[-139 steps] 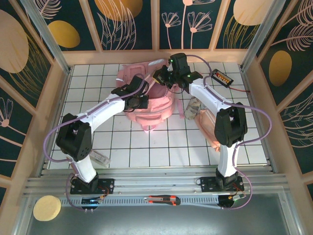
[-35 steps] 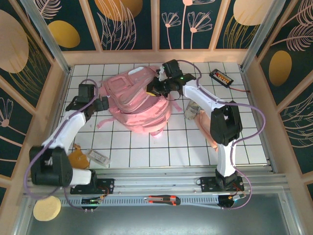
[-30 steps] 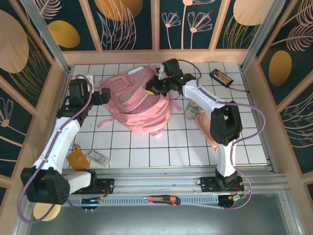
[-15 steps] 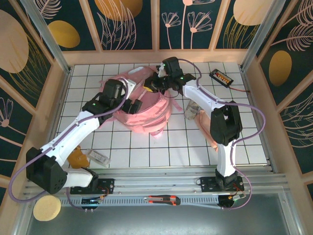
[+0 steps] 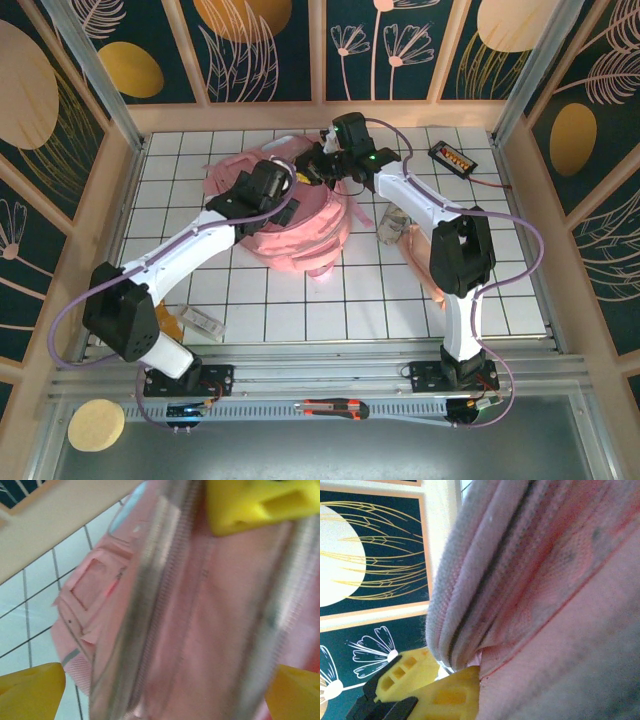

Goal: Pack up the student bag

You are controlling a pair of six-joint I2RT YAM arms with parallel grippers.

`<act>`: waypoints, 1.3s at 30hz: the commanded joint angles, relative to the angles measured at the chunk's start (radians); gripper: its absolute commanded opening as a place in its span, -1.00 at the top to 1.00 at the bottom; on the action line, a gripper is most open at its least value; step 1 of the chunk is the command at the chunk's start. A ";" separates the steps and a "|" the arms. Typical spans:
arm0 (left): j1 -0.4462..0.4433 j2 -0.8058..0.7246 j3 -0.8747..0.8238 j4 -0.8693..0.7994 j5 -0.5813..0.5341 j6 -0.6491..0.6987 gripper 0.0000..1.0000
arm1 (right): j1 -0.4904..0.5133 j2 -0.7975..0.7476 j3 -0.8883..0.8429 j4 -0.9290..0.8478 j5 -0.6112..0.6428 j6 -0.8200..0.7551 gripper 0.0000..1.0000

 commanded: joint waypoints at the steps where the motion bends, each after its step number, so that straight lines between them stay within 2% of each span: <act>1: -0.002 0.011 0.039 -0.006 -0.118 -0.030 -0.92 | -0.003 -0.037 0.032 0.088 -0.072 0.020 1.00; 3: -0.002 0.019 0.047 -0.005 -0.114 -0.030 -0.75 | -0.003 -0.040 0.025 0.094 -0.075 0.024 1.00; 12: -0.003 0.033 0.050 -0.016 -0.066 -0.039 0.33 | -0.003 -0.051 0.000 0.102 -0.082 0.032 1.00; 16: -0.002 0.033 0.046 -0.024 -0.057 -0.045 0.75 | -0.004 -0.053 -0.004 0.099 -0.081 0.032 1.00; 19: -0.002 0.031 0.042 -0.028 -0.039 -0.049 1.00 | -0.004 -0.059 -0.007 0.092 -0.071 0.028 0.61; 22: -0.002 0.027 0.034 -0.028 -0.015 -0.056 1.00 | -0.003 -0.075 -0.006 0.074 -0.056 0.015 0.09; 23: -0.003 0.026 0.031 -0.027 -0.005 -0.060 1.00 | -0.034 -0.085 -0.006 0.067 -0.050 0.008 -0.04; 25: -0.001 0.028 0.028 -0.025 0.007 -0.069 1.00 | -0.057 -0.117 -0.021 0.056 -0.043 -0.006 -0.23; 30: 0.000 0.039 0.040 -0.027 0.032 -0.086 1.00 | -0.154 -0.263 -0.135 0.007 -0.002 -0.105 -0.52; 32: -0.001 0.045 0.051 -0.028 0.040 -0.090 1.00 | -0.202 -0.339 -0.189 -0.062 0.050 -0.211 -0.73; 34: 0.001 0.049 0.063 -0.031 0.054 -0.093 1.00 | -0.248 -0.417 -0.243 -0.168 0.149 -0.391 -0.98; 37: 0.003 0.049 0.070 -0.030 0.073 -0.096 1.00 | -0.316 -0.493 -0.309 -0.346 0.343 -0.616 -0.99; 39: 0.003 0.051 0.071 -0.029 0.081 -0.095 1.00 | -0.359 -0.502 -0.340 -0.451 0.437 -0.708 -0.99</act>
